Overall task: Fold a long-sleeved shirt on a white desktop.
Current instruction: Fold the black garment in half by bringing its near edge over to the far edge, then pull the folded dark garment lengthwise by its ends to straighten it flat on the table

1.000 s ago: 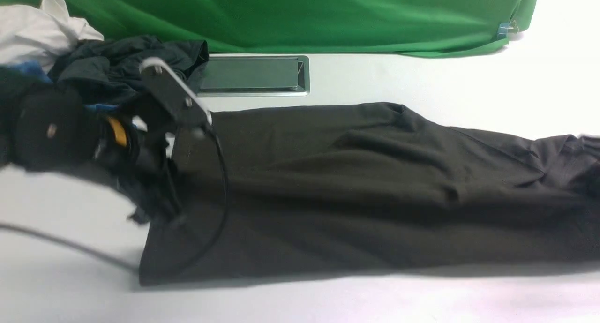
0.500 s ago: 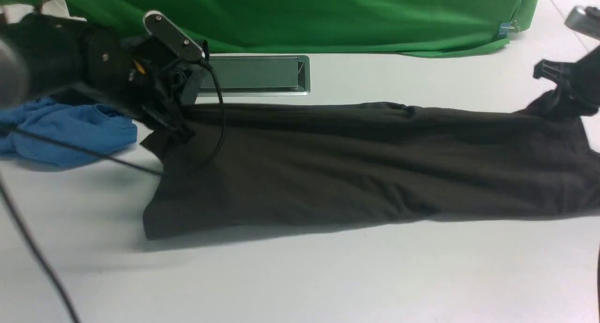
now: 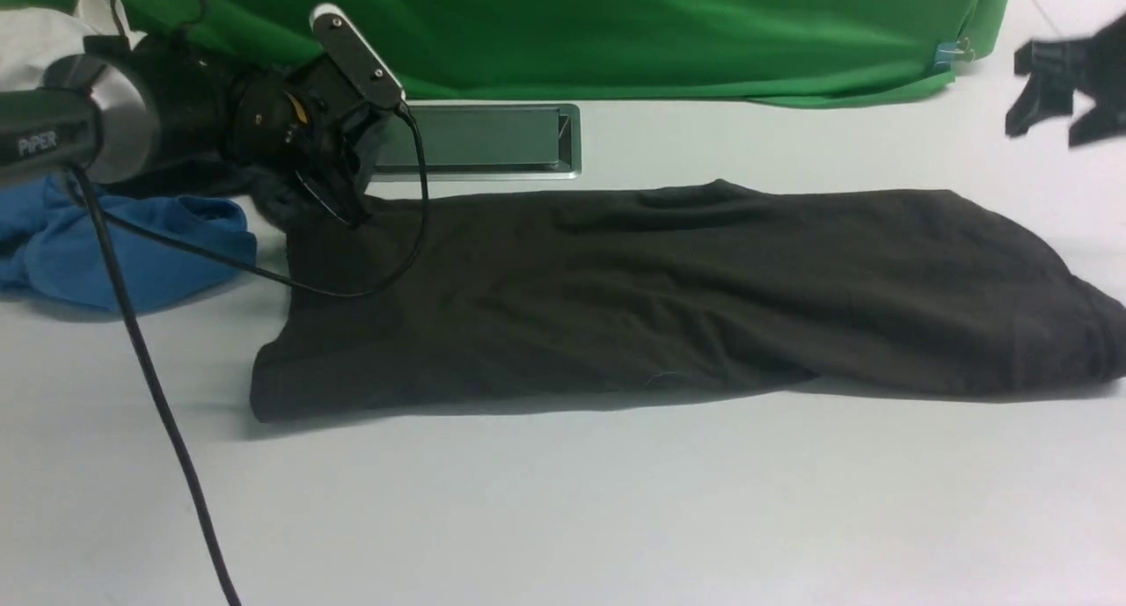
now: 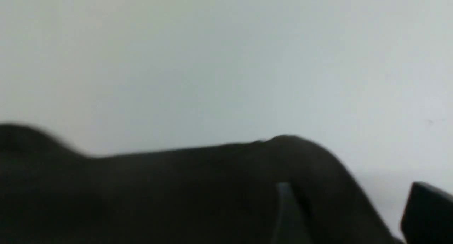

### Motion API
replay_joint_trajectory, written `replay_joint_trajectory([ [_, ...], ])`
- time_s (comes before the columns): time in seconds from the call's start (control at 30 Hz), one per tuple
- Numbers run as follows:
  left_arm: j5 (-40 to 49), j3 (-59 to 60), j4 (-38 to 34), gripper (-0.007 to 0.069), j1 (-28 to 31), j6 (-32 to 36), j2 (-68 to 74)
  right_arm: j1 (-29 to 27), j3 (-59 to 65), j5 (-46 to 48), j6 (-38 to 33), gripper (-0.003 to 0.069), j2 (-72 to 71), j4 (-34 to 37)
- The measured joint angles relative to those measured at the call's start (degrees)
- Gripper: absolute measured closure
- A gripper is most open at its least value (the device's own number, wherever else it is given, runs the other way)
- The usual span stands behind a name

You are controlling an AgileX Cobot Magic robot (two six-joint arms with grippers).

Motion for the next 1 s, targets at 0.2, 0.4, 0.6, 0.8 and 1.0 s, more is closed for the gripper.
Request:
replay_joint_trajectory([
  [0.2,-1.2,-2.4,0.6,0.0284,1.4,-7.3,0.0,13.2,1.8,-0.4,-7.6,0.0603,0.1,1.3],
  [0.4,7.6,-3.4,-8.4,0.053,1.3,-13.0,-4.3,22.8,2.2,-12.2,-14.0,0.0631,8.1,2.1],
  [0.6,15.0,-0.8,-29.5,0.0606,-4.6,-0.5,-14.2,22.8,-1.9,-24.0,-14.8,0.0624,15.7,1.9],
  [0.8,15.9,10.3,-31.8,0.0606,-11.7,0.4,-23.2,16.7,-8.1,-15.6,-14.7,0.0592,13.4,1.7],
  [1.0,16.6,24.7,-32.0,0.0606,-16.4,-0.8,-36.4,7.0,-5.1,3.7,-9.9,0.0557,1.7,-5.8],
])
